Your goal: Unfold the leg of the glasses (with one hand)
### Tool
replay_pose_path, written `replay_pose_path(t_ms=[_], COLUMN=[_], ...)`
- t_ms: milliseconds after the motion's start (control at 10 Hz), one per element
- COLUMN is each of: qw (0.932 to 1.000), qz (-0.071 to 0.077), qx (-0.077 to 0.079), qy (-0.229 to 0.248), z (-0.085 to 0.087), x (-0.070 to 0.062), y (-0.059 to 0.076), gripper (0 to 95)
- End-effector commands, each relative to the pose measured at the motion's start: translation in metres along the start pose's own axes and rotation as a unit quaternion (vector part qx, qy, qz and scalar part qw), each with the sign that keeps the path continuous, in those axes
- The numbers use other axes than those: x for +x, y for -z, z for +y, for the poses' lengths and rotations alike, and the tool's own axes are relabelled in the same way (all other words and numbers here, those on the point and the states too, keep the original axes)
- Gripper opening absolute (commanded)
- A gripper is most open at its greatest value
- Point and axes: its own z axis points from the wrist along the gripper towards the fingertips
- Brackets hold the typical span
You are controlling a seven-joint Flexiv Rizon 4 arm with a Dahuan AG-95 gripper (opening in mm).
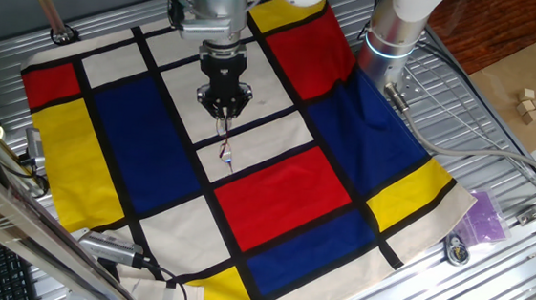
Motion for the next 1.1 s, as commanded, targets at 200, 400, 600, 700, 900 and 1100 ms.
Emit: replay_pose_path(t_ms=[200,400,600,700,900,1100], qw=[0.9997,0.9991,0.9988,0.9983,0.9975,0.9968], qz=[-0.007,0.000,0.001,0.003,0.008,0.018], qx=[0.002,0.003,0.003,0.004,0.005,0.005], qy=[0.025,0.042,0.050,0.058,0.070,0.078], z=[-0.0053,-0.0055,-0.0054,-0.0055,-0.0055,-0.0055], x=[0.0039,0.0059,0.0059,0.0060,0.0060,0.0061], y=[-0.0048,-0.0059,-0.0059,-0.0059,-0.0058,-0.0058], gripper=[0.0,0.0,0.0,19.0,19.0,19.0])
